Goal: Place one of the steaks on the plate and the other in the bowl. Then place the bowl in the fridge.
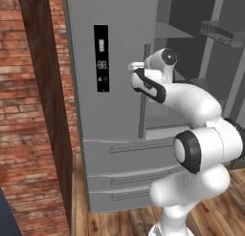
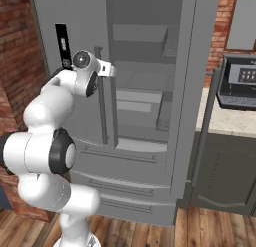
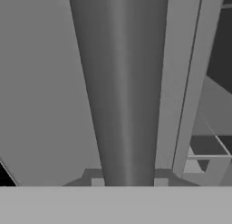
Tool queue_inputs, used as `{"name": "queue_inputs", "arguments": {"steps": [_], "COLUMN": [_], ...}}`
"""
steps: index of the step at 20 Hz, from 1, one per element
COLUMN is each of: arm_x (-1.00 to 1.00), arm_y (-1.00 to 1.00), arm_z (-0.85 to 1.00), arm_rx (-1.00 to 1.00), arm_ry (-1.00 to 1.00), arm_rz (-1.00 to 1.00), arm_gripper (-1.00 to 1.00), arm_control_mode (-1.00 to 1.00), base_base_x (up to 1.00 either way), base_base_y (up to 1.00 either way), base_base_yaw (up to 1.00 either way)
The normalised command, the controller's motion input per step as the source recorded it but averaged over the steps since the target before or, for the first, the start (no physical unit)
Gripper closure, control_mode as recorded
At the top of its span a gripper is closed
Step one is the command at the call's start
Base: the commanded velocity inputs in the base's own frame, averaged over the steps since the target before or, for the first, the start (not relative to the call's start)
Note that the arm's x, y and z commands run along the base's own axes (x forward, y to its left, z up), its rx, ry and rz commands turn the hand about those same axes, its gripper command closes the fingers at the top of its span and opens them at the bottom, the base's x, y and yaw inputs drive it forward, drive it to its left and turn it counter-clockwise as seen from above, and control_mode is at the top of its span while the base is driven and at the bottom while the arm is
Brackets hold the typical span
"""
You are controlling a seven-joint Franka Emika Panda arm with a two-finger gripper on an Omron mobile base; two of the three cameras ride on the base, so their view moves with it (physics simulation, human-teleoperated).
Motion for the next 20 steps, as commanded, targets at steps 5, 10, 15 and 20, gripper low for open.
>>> {"name": "queue_inputs", "arguments": {"steps": [5,10,15,20], "arm_x": [-1.0,-1.0,-0.87,-0.48], "arm_y": [0.51,0.63,0.69,0.17], "arm_z": [-0.12,0.04,0.09,0.25], "arm_rx": [0.03,0.0,-0.04,-0.03], "arm_ry": [-0.1,0.0,0.0,0.0], "arm_rz": [0.06,0.07,0.07,0.0], "arm_gripper": [1.0,1.0,-1.0,-1.0], "arm_control_mode": [-1.0,-1.0,-1.0,-1.0], "base_base_x": [0.0,0.0,0.0,0.0], "base_base_y": [0.0,0.0,0.0,0.0], "base_base_yaw": [0.0,0.0,0.0,0.0]}}
